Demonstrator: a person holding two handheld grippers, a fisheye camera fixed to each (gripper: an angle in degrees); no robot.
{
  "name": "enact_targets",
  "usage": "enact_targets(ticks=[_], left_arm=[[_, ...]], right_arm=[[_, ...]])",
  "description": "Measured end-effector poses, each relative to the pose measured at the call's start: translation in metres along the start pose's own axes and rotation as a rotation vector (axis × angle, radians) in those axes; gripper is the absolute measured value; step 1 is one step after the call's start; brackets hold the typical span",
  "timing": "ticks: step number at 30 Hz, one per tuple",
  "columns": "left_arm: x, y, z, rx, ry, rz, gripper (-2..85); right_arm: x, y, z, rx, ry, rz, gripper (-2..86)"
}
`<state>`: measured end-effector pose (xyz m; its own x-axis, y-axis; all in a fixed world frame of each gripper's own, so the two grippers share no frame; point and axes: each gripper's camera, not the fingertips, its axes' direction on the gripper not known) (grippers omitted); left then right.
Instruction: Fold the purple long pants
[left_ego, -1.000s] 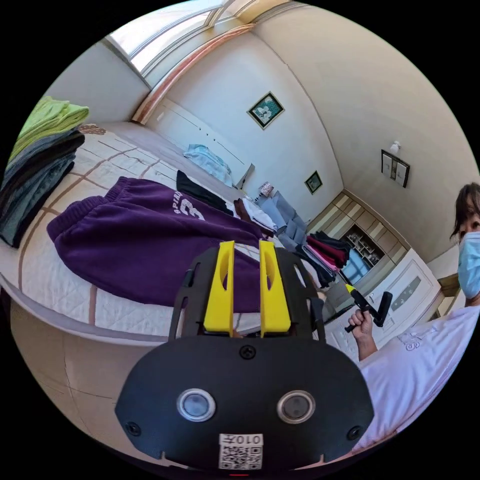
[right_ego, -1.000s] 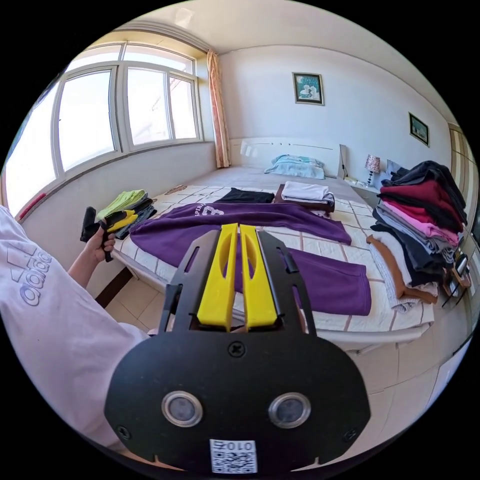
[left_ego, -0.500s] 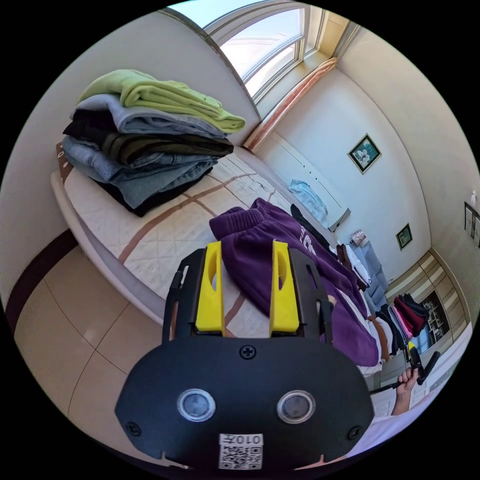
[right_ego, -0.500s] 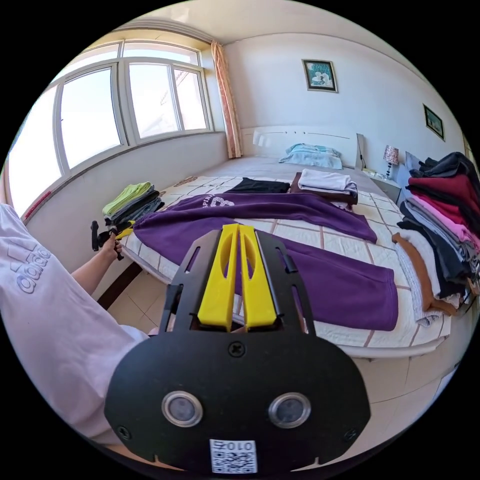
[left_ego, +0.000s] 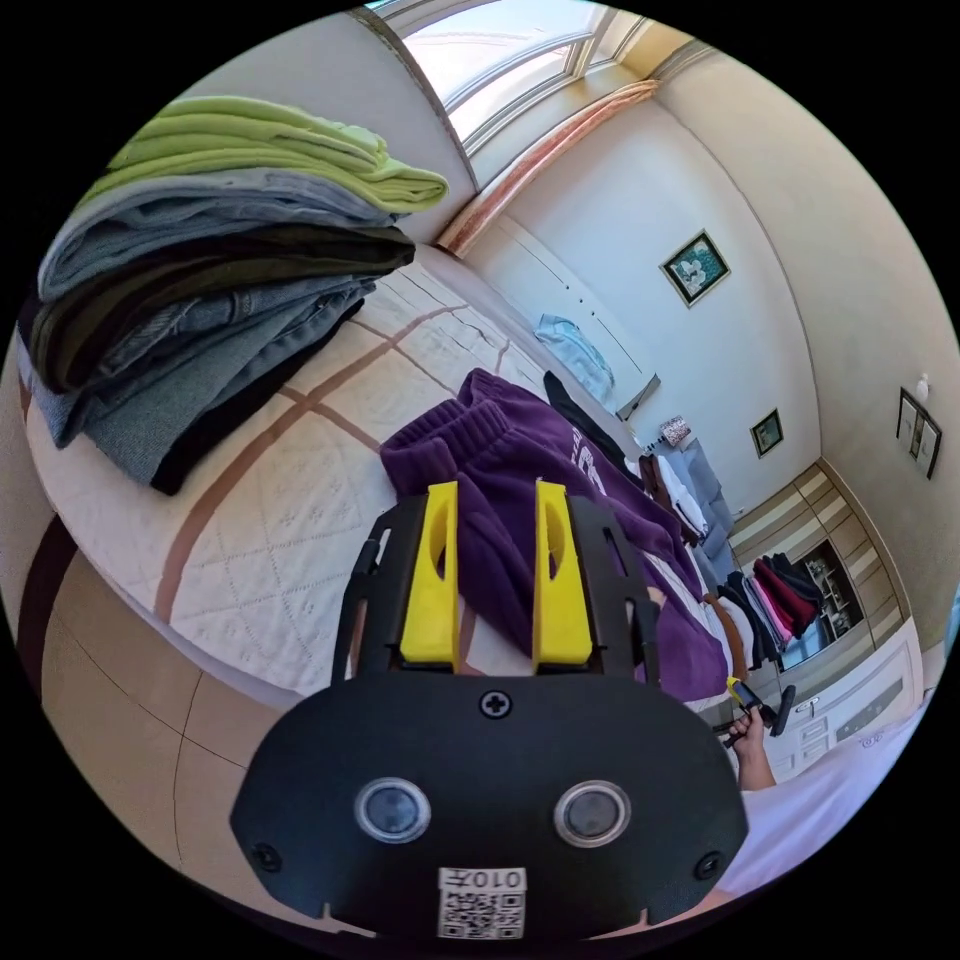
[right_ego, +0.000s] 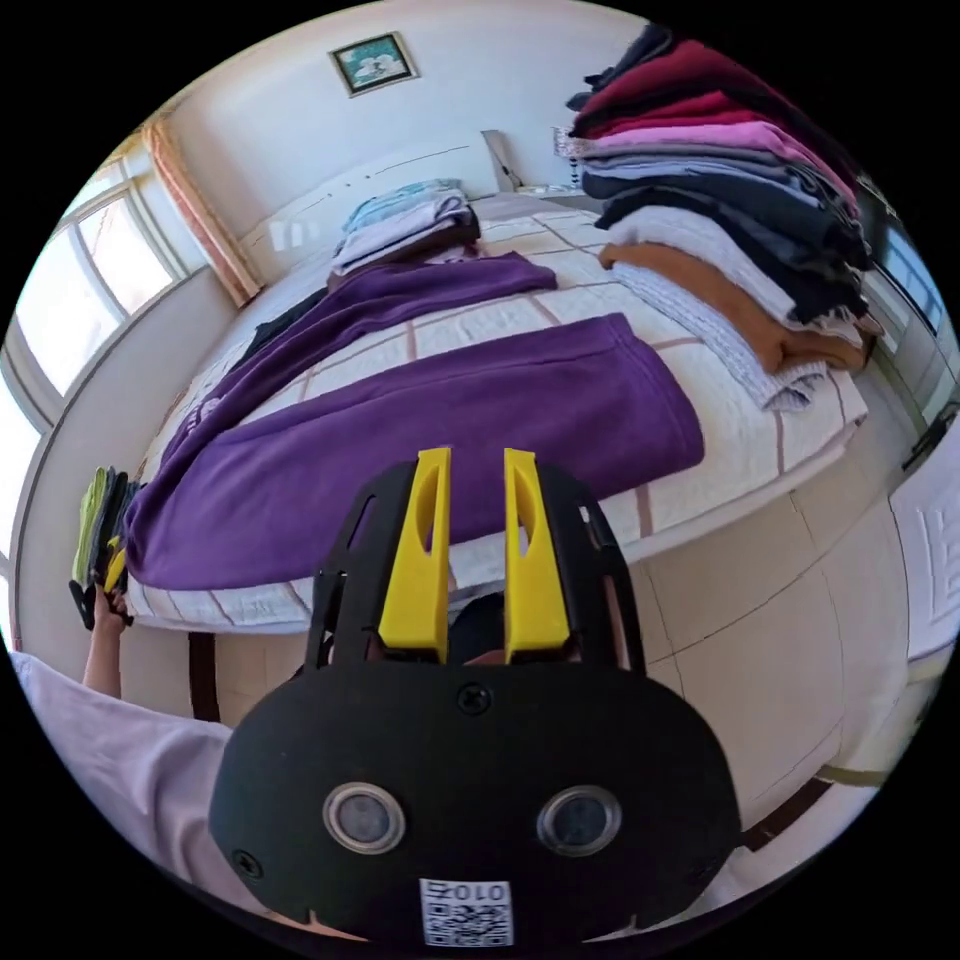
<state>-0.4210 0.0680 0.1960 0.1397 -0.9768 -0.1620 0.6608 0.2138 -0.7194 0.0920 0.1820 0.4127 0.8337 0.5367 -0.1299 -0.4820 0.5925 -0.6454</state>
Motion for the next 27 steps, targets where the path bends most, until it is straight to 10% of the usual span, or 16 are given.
enact_targets(ticks=[12, 27], left_arm=[[0.002, -0.027, -0.068, 0.257, -0.027, -0.132, 0.8], [-0.008, -0.014, -0.067, -0.002, 0.02, -0.136, 10.7]], right_arm=[[0.103, -0.06, 0.018, -0.101, 0.034, 0.377, 11.9], [0.122, -0.077, -0.014, -0.047, -0.147, 0.459, 12.5]])
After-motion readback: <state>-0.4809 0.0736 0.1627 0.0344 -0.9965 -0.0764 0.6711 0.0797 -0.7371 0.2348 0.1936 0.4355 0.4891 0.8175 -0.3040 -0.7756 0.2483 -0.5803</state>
